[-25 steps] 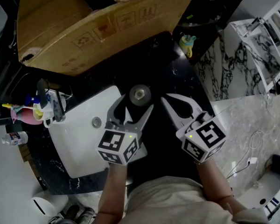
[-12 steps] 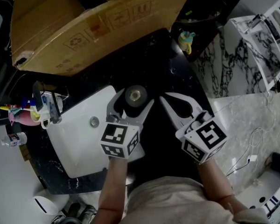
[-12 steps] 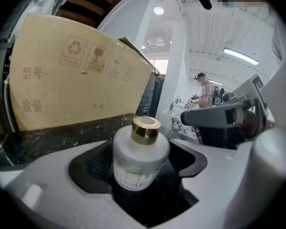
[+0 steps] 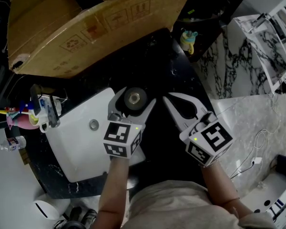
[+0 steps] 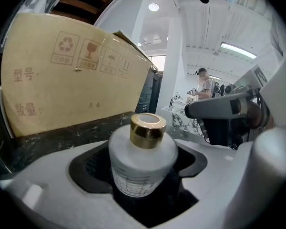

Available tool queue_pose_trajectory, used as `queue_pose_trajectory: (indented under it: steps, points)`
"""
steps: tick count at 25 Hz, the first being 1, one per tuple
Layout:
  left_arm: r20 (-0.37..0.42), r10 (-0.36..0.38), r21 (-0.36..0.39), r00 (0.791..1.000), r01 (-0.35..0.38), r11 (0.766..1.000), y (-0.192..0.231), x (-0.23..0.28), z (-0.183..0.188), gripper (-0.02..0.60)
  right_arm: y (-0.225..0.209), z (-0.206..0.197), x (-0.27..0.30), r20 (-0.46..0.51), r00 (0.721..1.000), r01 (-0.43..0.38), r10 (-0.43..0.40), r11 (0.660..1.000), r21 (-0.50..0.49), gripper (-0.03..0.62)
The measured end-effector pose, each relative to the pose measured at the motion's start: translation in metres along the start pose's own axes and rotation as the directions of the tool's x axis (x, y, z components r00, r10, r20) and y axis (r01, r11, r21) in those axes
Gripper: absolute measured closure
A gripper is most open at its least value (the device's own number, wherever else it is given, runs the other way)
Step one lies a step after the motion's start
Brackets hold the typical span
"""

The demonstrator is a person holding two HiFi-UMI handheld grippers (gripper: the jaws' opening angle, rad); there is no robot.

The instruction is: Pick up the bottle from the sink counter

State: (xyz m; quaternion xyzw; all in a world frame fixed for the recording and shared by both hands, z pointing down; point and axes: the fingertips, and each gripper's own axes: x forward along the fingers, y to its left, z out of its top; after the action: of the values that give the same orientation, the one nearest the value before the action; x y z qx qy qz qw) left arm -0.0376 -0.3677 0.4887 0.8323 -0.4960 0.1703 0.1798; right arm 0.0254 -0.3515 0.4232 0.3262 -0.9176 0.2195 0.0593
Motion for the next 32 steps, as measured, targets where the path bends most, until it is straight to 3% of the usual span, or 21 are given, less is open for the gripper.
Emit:
queue_pose_trajectory:
  steps: [20,32]
  points:
    - [-0.005,0.065,0.097,0.998,-0.064,0.993,0.004,0.005,-0.001,0.233,-0.01,0.002,-0.007,0.016,1.0,0.014,-0.014,1.0,0.014,0.592]
    - [0.059,0.026,0.006,0.998,-0.027,1.0,0.003,-0.009,0.01,0.235,-0.011,0.004,-0.011,0.008,1.0,0.029,-0.029,1.0,-0.006,0.592]
